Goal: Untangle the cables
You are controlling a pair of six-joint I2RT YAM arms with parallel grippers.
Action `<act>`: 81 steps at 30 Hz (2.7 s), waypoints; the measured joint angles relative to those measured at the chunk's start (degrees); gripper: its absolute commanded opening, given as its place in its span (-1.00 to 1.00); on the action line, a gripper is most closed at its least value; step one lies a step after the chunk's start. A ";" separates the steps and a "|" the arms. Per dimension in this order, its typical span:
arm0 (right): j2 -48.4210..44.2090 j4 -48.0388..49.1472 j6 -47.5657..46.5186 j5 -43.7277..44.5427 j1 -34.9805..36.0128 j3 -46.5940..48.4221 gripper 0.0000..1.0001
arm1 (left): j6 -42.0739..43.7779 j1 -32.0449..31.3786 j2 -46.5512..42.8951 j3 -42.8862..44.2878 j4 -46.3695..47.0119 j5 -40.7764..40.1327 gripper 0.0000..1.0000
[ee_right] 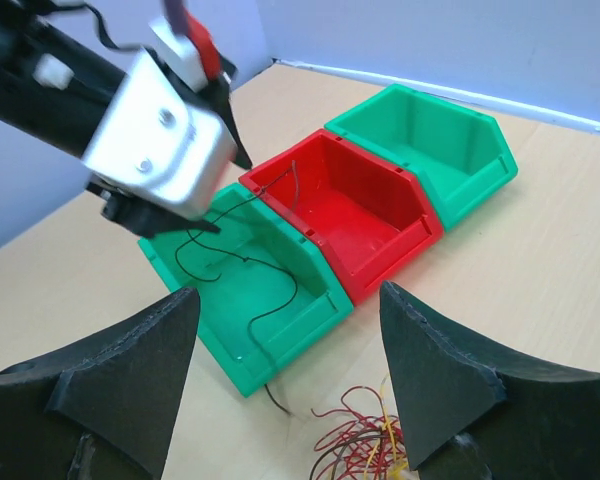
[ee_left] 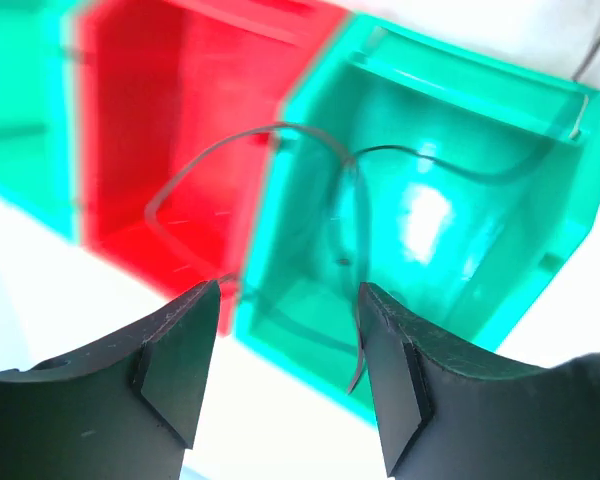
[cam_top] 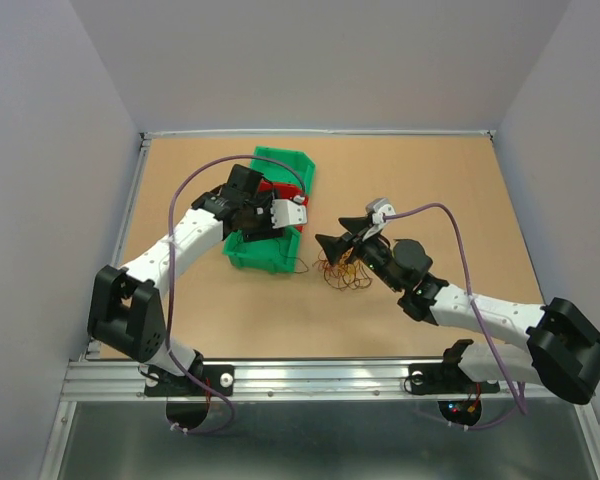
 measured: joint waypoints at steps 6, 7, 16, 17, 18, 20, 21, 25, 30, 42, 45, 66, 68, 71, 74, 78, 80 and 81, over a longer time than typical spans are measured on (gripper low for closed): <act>0.00 0.00 0.00 0.00 -0.20 0.00 0.54 | -1.01 0.00 -4.66 1.29 -1.49 -0.72 0.25; 0.00 0.00 0.00 0.00 -0.20 0.00 0.54 | -1.09 0.02 -4.63 1.27 -2.08 -0.96 0.25; 4.37 0.04 0.04 -0.28 -0.50 0.07 0.55 | -2.89 0.09 -4.96 0.55 -1.86 -1.38 0.42; 5.05 -0.07 0.04 -0.28 -0.59 0.07 0.55 | -3.28 0.09 -5.14 0.15 -1.16 -1.40 0.44; 5.75 -0.37 0.04 -0.31 -0.59 0.07 0.55 | -4.02 0.09 -5.42 -0.48 0.13 -1.55 0.44; 6.58 -0.79 0.04 -0.48 -0.79 0.07 0.55 | -5.38 0.31 -5.70 -1.36 2.19 -1.75 0.44; 6.71 -0.90 0.07 -0.55 -0.87 0.07 0.55 | -6.03 0.35 -5.70 -1.55 3.30 -1.70 0.44; 6.71 -0.85 0.04 -0.68 -0.92 0.07 0.47 | -7.23 0.59 -4.59 -1.55 5.68 0.07 0.41; 6.71 -1.16 0.52 -2.05 -1.68 0.07 0.35 | -7.74 0.70 -1.95 -1.55 6.75 4.13 0.36; 21.75 -8.59 -3.17 -21.57 -4.70 10.01 0.98 | -26.18 0.70 -11.19 -8.98 20.37 6.97 0.41; 23.37 -10.29 -4.94 -25.14 -4.66 10.38 1.00 | -30.12 0.76 -15.69 -10.47 22.49 5.60 0.43; 36.59 -24.48 -16.11 -18.27 -3.80 26.25 0.87 | -36.85 2.80 -28.76 -28.81 39.28 -1.55 0.51; 37.38 -25.24 -17.11 -17.46 -3.78 27.71 0.60 | -36.85 2.89 -28.76 -28.81 39.56 -1.55 0.51; 38.21 -25.57 -19.23 -17.55 -3.78 29.00 0.21 | -36.85 2.95 -28.76 -28.81 40.00 -1.53 0.51; 38.21 -25.81 -21.20 -19.80 -3.78 29.03 0.13 | -36.83 2.95 -28.76 -28.81 40.00 -1.51 0.51; 38.10 -26.64 -23.06 -23.98 -3.80 29.03 -0.03 | -36.83 2.97 -28.28 -28.81 40.15 -1.51 0.51; 37.94 -27.10 -23.82 -25.66 -3.78 29.03 -0.52 | -36.83 2.97 -27.30 -28.81 40.30 -1.51 0.51; 37.83 -27.26 -24.22 -26.34 -3.78 29.03 -0.82 | -36.83 3.04 -26.43 -28.81 40.30 -1.51 0.51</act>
